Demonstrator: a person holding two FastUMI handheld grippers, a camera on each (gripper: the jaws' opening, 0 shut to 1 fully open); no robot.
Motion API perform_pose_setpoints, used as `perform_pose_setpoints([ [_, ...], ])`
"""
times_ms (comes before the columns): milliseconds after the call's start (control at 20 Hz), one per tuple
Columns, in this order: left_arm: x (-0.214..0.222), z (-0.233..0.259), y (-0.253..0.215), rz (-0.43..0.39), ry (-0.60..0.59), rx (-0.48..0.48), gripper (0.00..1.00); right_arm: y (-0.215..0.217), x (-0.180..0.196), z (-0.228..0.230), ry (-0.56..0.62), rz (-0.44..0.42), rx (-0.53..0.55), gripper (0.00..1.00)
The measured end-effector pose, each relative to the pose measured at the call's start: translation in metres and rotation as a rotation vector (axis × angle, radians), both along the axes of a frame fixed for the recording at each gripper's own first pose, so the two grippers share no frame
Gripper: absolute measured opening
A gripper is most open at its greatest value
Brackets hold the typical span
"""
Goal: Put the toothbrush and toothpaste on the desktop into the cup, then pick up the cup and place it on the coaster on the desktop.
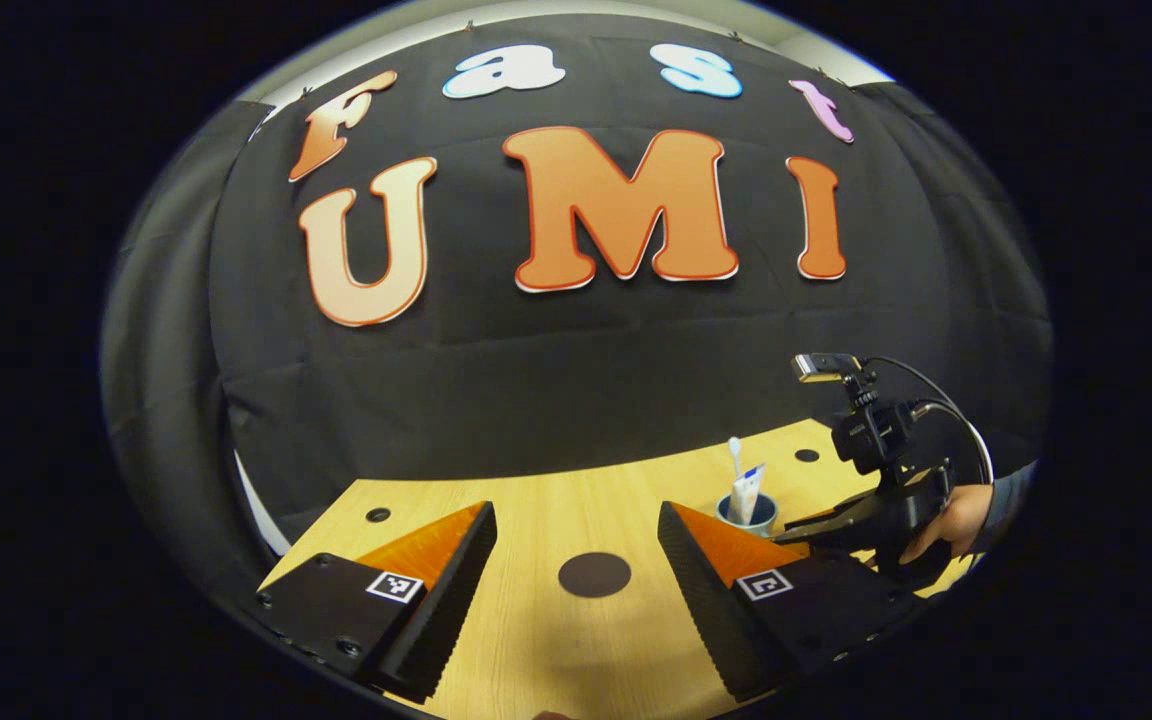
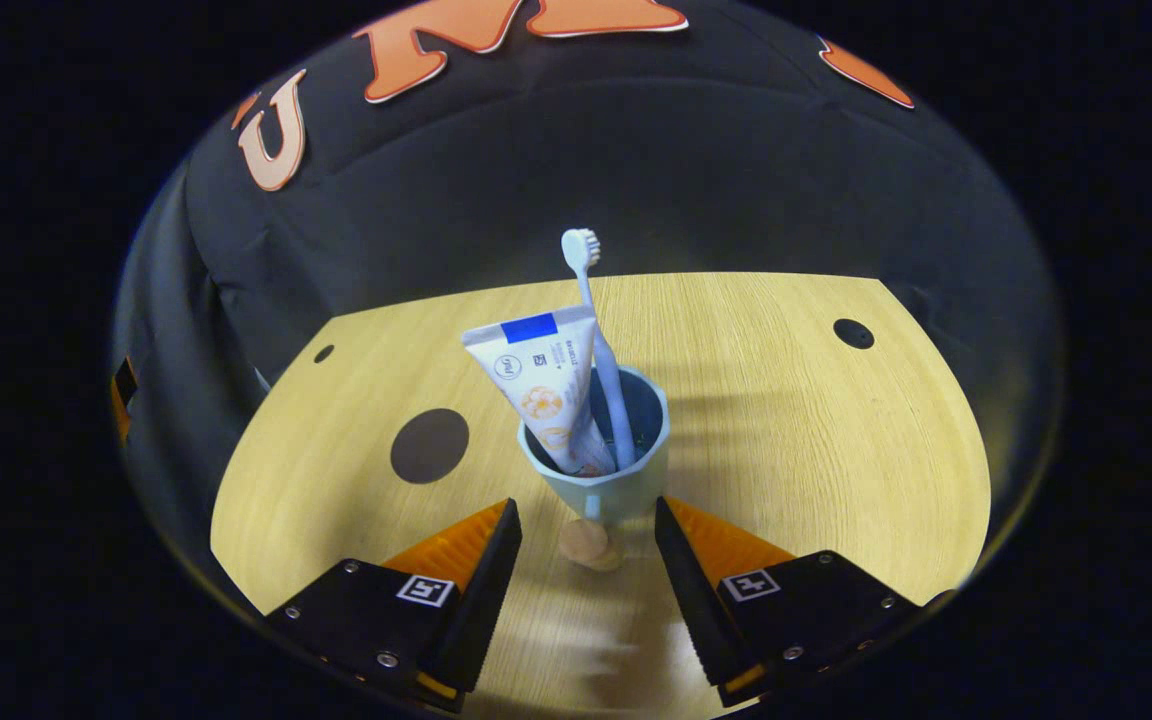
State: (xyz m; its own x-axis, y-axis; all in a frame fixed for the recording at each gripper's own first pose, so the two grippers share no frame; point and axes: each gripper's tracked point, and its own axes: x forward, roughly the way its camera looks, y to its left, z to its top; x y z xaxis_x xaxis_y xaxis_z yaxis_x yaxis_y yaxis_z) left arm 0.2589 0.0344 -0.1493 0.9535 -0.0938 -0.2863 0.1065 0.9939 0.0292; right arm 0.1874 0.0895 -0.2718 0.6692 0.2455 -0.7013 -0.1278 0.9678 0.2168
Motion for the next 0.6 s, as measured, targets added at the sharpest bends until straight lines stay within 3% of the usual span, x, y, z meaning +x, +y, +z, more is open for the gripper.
perform_pose_setpoints([
  [300,-0.015,-0.012,0.029,0.064,0.057,0.001,0.98,0.002,-0.001,-0.026,0.127,-0.017,-0.072,0.74],
  [350,-0.016,-0.017,0.033,0.077,0.072,-0.007,0.98,0.001,0.001,-0.030,0.147,-0.028,-0.081,0.65],
  [400,-0.017,-0.020,0.036,0.093,0.089,-0.015,0.98,0.001,0.000,-0.032,0.169,-0.034,-0.085,0.66],
  [600,-0.023,-0.028,0.041,0.107,0.116,-0.032,0.98,-0.002,0.002,-0.036,0.213,-0.054,-0.103,0.46],
])
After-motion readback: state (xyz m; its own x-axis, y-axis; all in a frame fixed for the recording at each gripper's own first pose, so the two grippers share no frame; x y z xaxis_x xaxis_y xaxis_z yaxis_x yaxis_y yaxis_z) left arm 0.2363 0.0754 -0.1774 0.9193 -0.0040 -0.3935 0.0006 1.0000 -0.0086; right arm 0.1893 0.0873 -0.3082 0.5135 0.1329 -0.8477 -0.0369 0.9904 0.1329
